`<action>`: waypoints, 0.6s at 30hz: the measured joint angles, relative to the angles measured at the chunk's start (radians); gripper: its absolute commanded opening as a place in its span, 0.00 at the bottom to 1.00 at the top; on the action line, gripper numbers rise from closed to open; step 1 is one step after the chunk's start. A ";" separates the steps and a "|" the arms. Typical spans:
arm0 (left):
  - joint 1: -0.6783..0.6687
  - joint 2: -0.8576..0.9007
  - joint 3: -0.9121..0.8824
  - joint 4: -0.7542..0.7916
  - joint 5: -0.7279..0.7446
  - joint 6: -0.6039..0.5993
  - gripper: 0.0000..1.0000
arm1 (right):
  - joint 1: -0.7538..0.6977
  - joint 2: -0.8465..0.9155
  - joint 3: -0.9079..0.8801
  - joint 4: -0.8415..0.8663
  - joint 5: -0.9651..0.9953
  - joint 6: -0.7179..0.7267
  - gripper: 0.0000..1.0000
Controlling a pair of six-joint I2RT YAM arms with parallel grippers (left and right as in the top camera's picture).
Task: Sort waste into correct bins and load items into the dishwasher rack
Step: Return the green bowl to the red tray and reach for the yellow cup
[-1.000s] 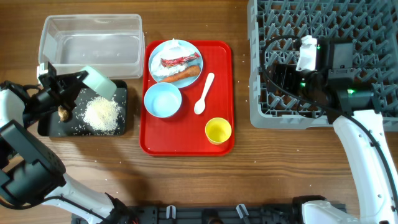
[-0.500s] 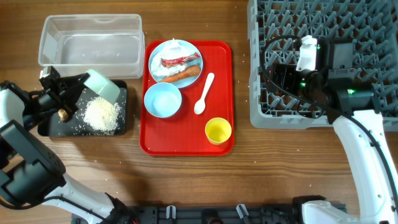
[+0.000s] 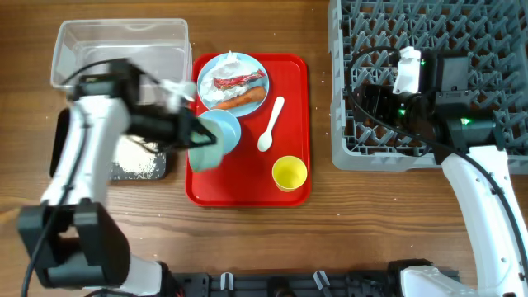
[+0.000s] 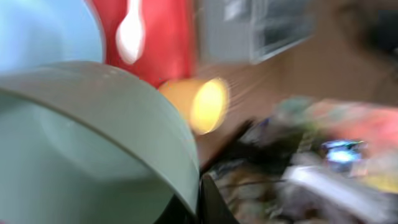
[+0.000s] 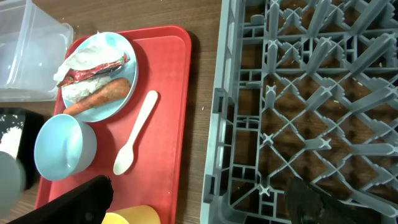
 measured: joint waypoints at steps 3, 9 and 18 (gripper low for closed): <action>-0.238 0.000 0.000 0.071 -0.283 -0.158 0.04 | 0.000 0.000 0.000 -0.006 0.000 0.000 0.92; -0.485 0.000 -0.001 0.146 -0.652 -0.459 0.04 | 0.000 0.000 0.000 -0.006 0.000 0.003 0.94; -0.674 0.000 -0.072 0.211 -0.775 -0.644 0.04 | 0.000 0.000 0.000 -0.001 0.000 0.003 0.95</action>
